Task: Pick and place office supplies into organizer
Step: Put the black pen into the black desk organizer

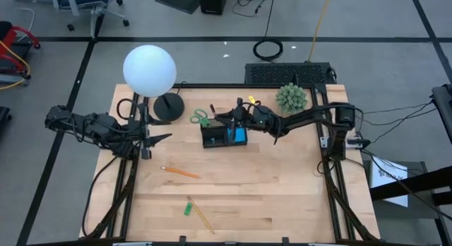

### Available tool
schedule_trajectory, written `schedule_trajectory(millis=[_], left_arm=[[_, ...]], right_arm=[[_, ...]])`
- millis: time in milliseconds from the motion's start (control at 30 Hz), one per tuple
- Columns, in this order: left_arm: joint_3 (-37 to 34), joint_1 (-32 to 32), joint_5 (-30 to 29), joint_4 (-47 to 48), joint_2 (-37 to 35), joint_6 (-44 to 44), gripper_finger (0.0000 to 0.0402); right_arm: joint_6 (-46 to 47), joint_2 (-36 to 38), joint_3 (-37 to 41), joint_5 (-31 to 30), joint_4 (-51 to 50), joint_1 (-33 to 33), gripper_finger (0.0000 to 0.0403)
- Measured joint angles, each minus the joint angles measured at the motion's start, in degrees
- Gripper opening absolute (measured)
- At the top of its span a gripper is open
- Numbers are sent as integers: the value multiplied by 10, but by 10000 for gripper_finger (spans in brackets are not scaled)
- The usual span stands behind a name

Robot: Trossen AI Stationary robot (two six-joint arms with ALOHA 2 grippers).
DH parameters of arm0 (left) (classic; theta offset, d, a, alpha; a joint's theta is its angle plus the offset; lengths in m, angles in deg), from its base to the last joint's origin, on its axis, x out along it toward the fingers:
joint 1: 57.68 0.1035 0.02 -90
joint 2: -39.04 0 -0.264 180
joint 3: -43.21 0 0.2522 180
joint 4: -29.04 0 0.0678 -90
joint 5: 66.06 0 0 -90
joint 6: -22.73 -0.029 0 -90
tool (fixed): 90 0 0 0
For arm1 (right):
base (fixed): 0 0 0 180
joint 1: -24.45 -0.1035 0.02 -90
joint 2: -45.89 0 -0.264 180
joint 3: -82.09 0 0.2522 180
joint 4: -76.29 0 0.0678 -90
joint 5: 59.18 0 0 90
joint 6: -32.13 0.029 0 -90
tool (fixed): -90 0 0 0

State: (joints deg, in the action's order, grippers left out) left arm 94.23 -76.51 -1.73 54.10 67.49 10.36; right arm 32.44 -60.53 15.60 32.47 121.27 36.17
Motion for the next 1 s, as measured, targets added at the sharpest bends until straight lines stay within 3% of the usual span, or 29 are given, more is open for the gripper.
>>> schedule_trajectory(millis=[800, 1000], left_arm=[[0, 0, 0, 0, 0, -2, 172], [0, 0, 0, 0, 0, -2, 172]], right_arm=[[8, -30, 0, 0, 13, 6, 18], [22, -30, 0, -1, 10, 7, 46]])
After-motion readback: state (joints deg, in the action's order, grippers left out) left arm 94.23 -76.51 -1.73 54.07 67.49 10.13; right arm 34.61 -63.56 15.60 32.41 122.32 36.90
